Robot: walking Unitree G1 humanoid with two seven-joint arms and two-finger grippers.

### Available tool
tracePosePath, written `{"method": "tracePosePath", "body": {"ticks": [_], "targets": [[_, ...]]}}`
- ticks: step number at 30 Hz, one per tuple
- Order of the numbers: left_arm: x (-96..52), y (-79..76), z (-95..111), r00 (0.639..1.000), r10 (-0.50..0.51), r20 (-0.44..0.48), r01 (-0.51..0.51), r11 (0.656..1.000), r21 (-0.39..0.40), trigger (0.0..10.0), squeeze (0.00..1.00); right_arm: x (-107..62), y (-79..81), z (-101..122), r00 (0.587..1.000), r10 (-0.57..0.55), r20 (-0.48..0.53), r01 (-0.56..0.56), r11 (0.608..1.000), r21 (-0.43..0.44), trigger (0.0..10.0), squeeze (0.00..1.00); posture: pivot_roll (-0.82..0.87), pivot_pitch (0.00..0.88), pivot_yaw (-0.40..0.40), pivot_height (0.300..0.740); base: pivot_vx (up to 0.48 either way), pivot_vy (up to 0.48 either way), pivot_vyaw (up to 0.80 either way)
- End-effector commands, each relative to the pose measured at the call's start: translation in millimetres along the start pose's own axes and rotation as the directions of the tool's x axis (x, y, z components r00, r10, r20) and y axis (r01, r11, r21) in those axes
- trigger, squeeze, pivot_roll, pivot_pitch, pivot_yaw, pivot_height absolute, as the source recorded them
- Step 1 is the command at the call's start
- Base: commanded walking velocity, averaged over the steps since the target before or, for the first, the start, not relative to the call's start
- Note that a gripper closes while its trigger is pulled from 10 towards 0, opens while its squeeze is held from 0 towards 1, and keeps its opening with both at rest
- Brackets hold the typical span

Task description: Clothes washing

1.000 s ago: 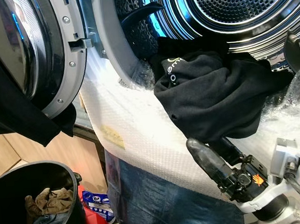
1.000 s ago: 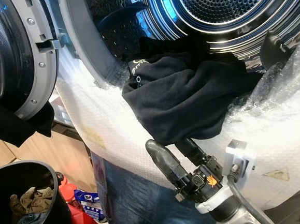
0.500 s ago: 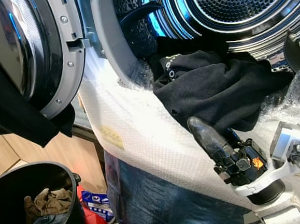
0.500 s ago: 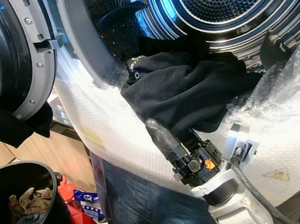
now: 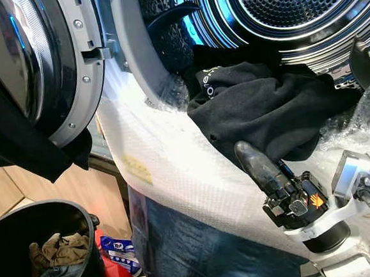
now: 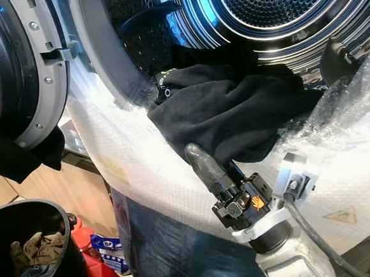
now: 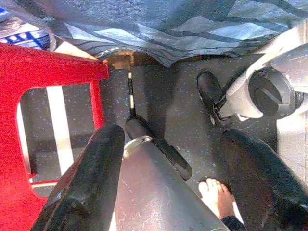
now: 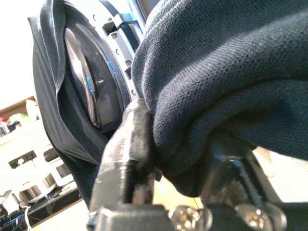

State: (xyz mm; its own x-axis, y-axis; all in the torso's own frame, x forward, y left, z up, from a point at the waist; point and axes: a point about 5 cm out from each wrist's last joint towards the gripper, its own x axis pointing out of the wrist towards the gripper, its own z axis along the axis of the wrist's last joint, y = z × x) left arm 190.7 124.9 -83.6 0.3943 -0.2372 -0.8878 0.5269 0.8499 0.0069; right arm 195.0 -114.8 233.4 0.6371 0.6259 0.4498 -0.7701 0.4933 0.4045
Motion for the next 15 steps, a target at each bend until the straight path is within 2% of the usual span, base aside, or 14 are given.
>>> {"method": "tracePosePath", "body": {"ticks": [1,12,15], "targets": [[0.3,-1.4,-1,1.0,-0.003,-0.014,0.004,1.0,0.029,10.0,0.0,2.9,5.0,3,0.999,0.03,0.013,-0.03,1.0,-0.001,0.0,0.0,-0.16,0.003,-0.035,0.74,0.0,0.0,0.0],[0.4,-1.7,-1,1.0,-0.004,-0.014,0.004,0.999,0.036,10.0,0.0,11.0,11.4,13,0.997,0.07,0.039,-0.069,0.997,-0.033,0.0,0.0,-0.16,0.0,-0.038,0.74,0.0,0.0,0.0],[0.6,-2.3,0,1.0,-0.006,-0.012,0.006,0.999,0.035,10.0,0.0,22.0,15.0,29,0.991,0.107,0.084,-0.101,0.992,-0.075,0.0,0.0,-0.17,0.0,-0.036,0.74,0.0,0.0,0.0]]}}
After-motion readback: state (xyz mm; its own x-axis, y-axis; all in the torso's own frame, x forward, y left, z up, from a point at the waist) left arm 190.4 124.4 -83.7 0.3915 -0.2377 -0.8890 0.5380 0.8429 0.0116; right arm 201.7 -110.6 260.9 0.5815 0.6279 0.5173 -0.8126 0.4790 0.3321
